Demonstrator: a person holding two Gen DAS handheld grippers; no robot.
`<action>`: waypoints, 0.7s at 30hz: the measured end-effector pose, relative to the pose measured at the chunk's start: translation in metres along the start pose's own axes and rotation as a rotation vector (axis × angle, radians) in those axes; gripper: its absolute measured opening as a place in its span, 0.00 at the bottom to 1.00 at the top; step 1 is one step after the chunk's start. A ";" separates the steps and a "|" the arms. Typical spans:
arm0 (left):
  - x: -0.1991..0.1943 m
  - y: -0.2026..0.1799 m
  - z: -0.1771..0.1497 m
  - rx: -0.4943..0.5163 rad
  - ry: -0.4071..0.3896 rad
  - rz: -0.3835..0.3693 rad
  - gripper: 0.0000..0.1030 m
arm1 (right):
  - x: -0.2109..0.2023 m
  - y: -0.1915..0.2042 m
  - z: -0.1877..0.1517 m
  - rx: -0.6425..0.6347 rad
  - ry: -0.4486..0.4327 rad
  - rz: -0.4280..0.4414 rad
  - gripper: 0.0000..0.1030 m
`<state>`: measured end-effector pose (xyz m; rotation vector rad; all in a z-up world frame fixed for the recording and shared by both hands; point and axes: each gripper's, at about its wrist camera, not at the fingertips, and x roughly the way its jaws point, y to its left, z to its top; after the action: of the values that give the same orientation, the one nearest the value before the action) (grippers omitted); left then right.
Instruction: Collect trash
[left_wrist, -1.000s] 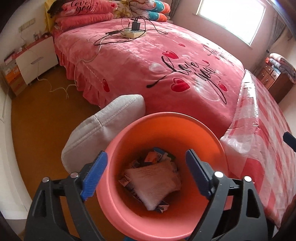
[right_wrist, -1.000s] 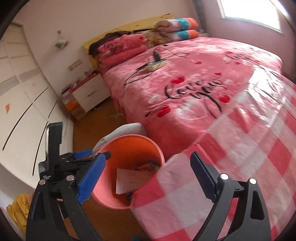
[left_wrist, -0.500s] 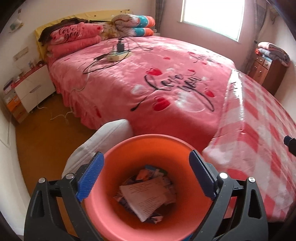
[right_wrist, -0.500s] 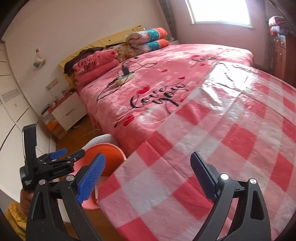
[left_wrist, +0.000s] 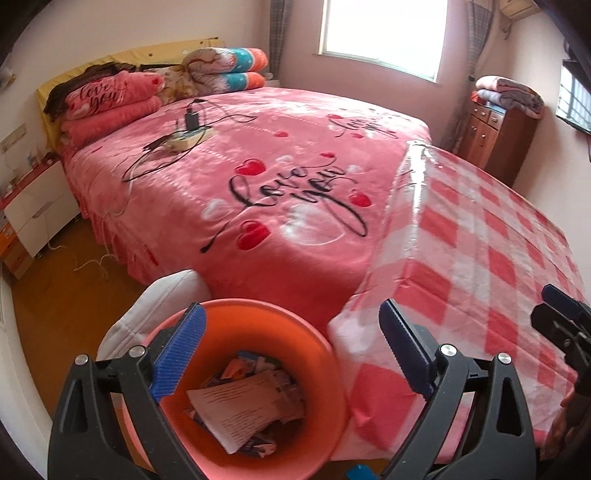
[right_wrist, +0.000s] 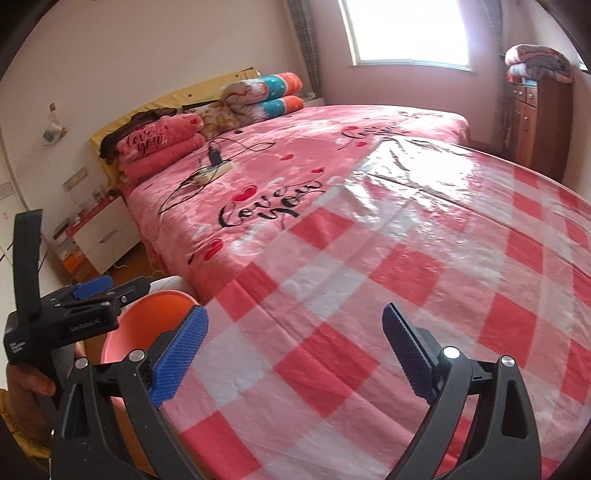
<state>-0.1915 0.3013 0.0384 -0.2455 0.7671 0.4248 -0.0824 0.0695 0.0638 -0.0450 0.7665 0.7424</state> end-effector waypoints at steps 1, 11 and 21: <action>-0.001 -0.003 0.001 0.006 -0.003 -0.005 0.92 | -0.002 -0.003 -0.001 0.002 -0.005 -0.009 0.92; -0.011 -0.045 0.009 0.058 -0.034 -0.068 0.93 | -0.020 -0.035 -0.006 0.060 -0.048 -0.083 0.92; -0.018 -0.085 0.011 0.112 -0.050 -0.111 0.93 | -0.043 -0.064 -0.011 0.082 -0.107 -0.162 0.92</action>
<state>-0.1576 0.2248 0.0638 -0.1710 0.7222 0.2809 -0.0699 -0.0075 0.0687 0.0063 0.6820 0.5548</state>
